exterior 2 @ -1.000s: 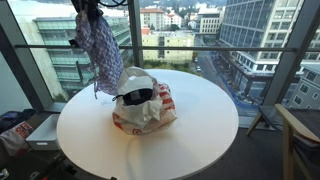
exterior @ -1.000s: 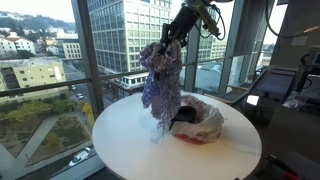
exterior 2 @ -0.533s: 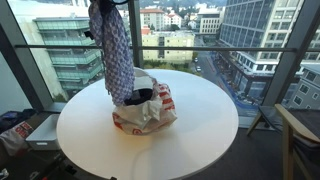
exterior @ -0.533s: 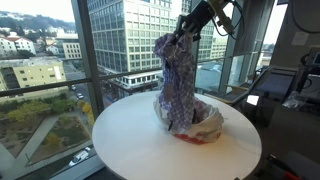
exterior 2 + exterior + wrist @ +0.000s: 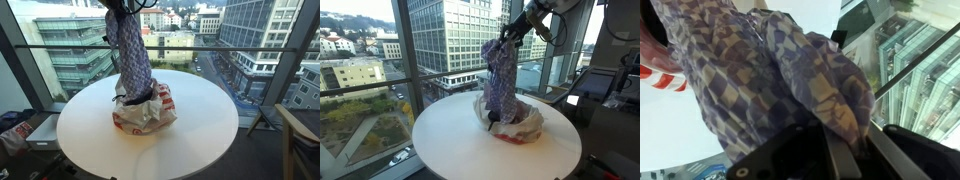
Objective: Put the items, which are on the table, in the plastic
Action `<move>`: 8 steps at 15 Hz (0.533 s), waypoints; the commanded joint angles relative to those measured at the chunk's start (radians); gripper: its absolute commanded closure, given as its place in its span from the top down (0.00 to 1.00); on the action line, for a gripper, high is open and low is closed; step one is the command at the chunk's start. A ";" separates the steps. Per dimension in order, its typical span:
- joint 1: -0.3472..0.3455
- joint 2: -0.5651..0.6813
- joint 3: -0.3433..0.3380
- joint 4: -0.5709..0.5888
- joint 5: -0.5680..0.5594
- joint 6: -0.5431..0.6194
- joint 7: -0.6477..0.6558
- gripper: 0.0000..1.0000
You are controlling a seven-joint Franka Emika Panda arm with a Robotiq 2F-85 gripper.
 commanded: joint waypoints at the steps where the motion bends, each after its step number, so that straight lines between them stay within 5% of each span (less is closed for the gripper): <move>1: -0.019 0.110 -0.004 0.033 -0.036 0.021 0.035 0.12; 8: -0.054 0.295 0.006 0.045 -0.239 0.019 0.209 0.13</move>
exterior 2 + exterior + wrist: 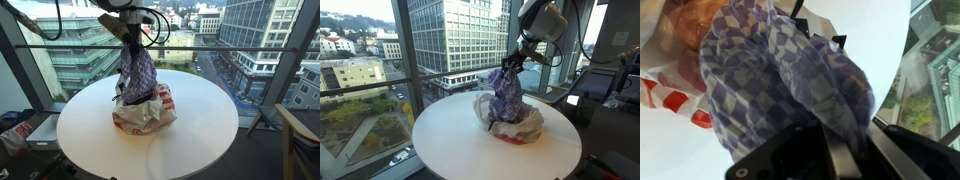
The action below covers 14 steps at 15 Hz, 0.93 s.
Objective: Put the items, which are on the table, in the plastic
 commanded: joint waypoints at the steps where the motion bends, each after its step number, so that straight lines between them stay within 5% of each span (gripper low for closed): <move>1: -0.003 0.088 0.012 0.038 -0.127 -0.009 0.121 0.13; 7: 0.010 0.281 0.003 0.160 -0.320 -0.086 0.278 0.13; 14: 0.017 0.537 0.005 0.402 -0.350 -0.262 0.306 0.13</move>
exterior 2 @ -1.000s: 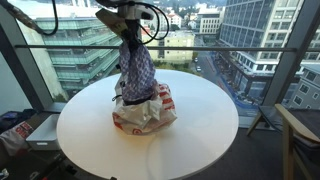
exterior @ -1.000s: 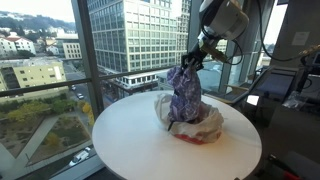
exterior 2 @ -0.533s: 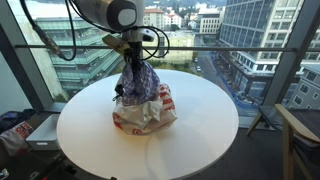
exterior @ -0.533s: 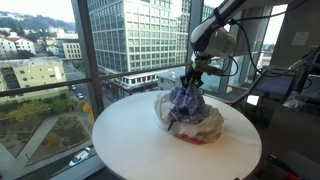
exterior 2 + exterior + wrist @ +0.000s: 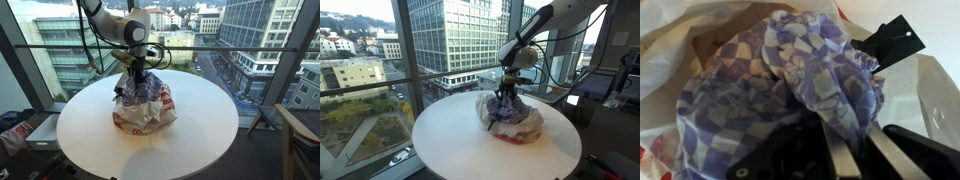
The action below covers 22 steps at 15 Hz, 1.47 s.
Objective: Put the items, which are on the table, in the plastic
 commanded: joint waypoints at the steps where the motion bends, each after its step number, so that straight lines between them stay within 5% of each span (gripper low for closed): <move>1: 0.006 0.147 -0.006 0.164 -0.016 -0.111 0.038 0.13; 8: -0.001 0.278 -0.014 0.341 0.005 -0.324 0.095 0.17; 9: 0.014 0.268 -0.019 0.340 -0.005 -0.347 0.124 0.39; 12: 0.066 0.185 -0.039 0.279 -0.042 -0.370 0.240 0.48; 18: 0.146 0.003 -0.058 0.147 -0.121 -0.295 0.414 0.95; 22: 0.170 -0.106 -0.065 0.052 -0.219 -0.297 0.601 1.00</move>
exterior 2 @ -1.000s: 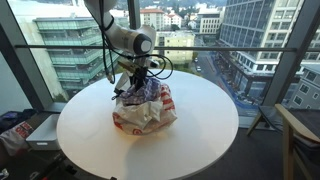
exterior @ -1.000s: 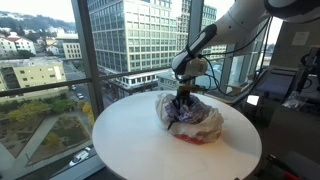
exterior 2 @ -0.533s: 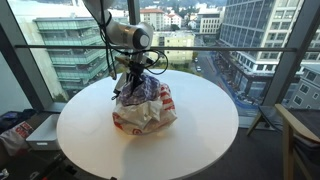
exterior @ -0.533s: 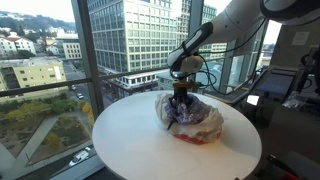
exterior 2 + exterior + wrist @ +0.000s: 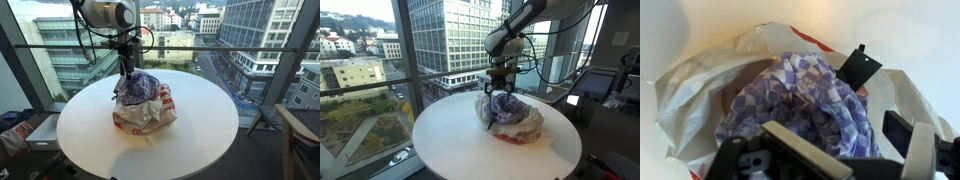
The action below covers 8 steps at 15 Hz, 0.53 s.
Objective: Put the items, which are on the table, in the plastic
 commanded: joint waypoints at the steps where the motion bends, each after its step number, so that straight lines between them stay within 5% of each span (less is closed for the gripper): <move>1: 0.020 -0.121 -0.016 -0.129 -0.072 0.011 0.169 1.00; 8: -0.093 -0.085 -0.013 -0.189 0.061 -0.021 0.284 1.00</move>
